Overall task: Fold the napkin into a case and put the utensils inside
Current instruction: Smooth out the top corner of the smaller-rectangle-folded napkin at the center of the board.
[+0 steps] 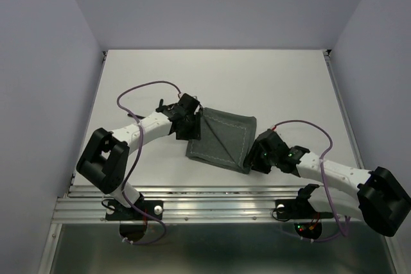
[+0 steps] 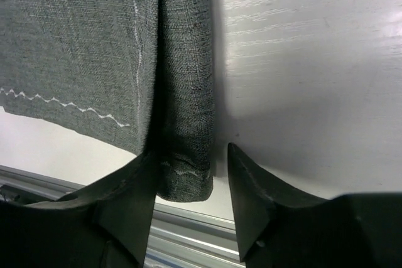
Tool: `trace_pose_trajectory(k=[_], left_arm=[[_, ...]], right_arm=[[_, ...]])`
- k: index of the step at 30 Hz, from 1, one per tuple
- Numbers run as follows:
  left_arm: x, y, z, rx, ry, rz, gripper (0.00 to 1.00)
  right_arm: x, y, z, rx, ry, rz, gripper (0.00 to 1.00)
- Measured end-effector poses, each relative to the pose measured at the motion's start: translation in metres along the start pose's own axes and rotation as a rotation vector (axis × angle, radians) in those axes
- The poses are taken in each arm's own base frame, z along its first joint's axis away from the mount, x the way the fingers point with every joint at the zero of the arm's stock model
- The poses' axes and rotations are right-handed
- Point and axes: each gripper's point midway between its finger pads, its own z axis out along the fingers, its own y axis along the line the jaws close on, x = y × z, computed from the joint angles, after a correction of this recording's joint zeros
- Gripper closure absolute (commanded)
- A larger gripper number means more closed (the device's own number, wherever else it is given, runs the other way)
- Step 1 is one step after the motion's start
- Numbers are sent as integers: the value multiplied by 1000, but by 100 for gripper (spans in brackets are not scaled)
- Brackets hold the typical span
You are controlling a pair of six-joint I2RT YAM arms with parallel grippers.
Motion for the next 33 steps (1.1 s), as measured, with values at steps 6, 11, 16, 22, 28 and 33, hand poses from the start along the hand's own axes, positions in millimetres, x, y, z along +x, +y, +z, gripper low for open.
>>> trace_pose_trajectory(k=[6,11,16,22,28,33], left_arm=[[34,20,12,-45,75,-16,41],[51,30,17,-62,109,-24,45],[59,28,16,-29,113,-44,58],[64,20,15,24,125,-62,87],[67,13,10,67,133,-68,100],[63,6,1,109,118,-67,100]], right_arm=[[-4,6,-2,-11,-9,8,34],[-4,6,-2,-11,-9,12,35],[-3,5,-3,-6,-7,21,37],[-9,3,-12,-5,-47,48,40],[-15,3,-20,-14,-80,70,22],[-11,3,-17,-7,-61,66,17]])
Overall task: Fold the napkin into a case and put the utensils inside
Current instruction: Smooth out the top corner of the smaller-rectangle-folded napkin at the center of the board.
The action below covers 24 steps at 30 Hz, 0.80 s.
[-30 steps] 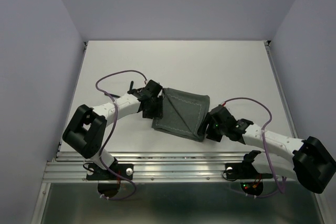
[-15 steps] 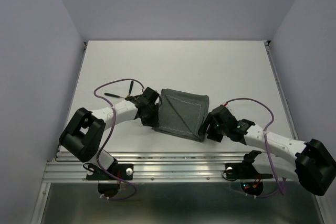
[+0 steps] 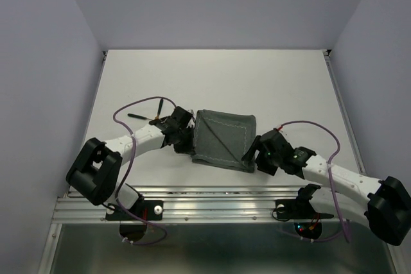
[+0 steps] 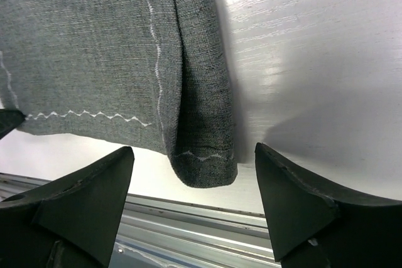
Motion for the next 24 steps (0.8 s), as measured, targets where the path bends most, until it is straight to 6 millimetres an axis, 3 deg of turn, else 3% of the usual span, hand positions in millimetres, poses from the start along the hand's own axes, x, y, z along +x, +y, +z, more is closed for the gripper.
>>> trace_pose_trajectory(k=[5,15,20,22,24], left_arm=[[-3,-6,-7,27,-18,4,100],[0,-9,-10,47,-8,11,100],[1,-9,-11,49,-3,15,100],[1,-9,-11,51,-1,16,100],[1,-10,-11,54,0,18,100]], right_arm=[[4,-4,5,22,20,-4,22],[8,-7,12,31,36,-13,61],[11,-10,16,40,45,-13,62],[11,-9,17,37,45,-12,49],[10,-4,17,19,42,-8,48]])
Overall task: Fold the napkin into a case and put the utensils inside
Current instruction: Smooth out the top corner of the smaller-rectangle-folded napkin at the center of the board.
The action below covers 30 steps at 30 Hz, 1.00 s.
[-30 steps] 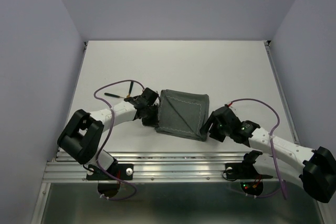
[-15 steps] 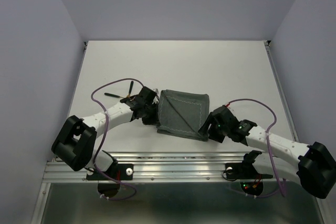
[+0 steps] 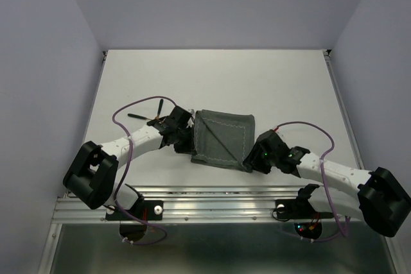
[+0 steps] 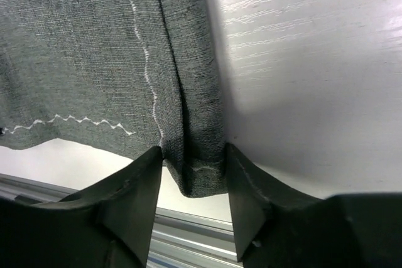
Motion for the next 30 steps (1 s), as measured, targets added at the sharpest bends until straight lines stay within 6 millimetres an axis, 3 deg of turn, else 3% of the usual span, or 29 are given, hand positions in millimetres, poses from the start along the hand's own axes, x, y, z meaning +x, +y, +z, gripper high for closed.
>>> trace_pose_trajectory(k=[5,9,14,30], left_arm=[[1,-1,0,4,3,1,100],[1,-1,0,7,5,1,100],[1,-1,0,8,7,6,100],[4,-2,-10,7,39,65,100]], right_arm=[[0,2,0,-10,3,-4,56],[2,-2,2,2,8,-16,80],[3,-4,3,9,12,-16,99],[-19,0,-22,-18,-110,40,99]])
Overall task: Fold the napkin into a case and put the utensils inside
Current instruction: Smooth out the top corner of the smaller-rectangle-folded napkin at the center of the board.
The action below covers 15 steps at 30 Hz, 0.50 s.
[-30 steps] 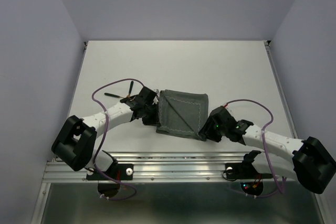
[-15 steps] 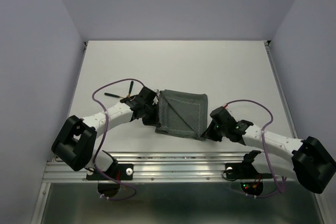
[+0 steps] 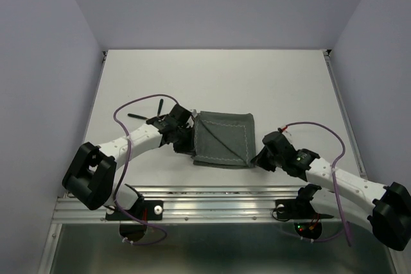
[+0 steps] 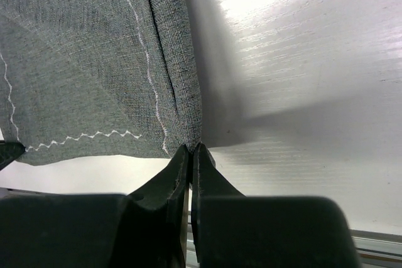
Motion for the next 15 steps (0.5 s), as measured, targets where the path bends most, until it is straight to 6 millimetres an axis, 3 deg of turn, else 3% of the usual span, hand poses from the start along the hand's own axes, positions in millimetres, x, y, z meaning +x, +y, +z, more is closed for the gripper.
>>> trace_pose_trajectory(k=[2,3,6,7,8,10,15], left_arm=[[2,-2,0,15,5,2,95],[4,-3,1,27,11,3,79],[18,2,6,32,49,1,46],[24,3,7,32,64,0,37],[29,3,8,32,79,-2,32],[33,2,9,36,93,5,29],[31,4,8,3,97,8,30]], right_arm=[[0,0,0,3,1,5,99],[1,-1,1,5,3,7,99],[3,-5,3,16,9,9,97],[4,-6,3,22,12,8,84],[5,-8,5,29,15,6,80],[7,-11,7,42,23,3,68],[6,-18,7,69,17,-29,57]])
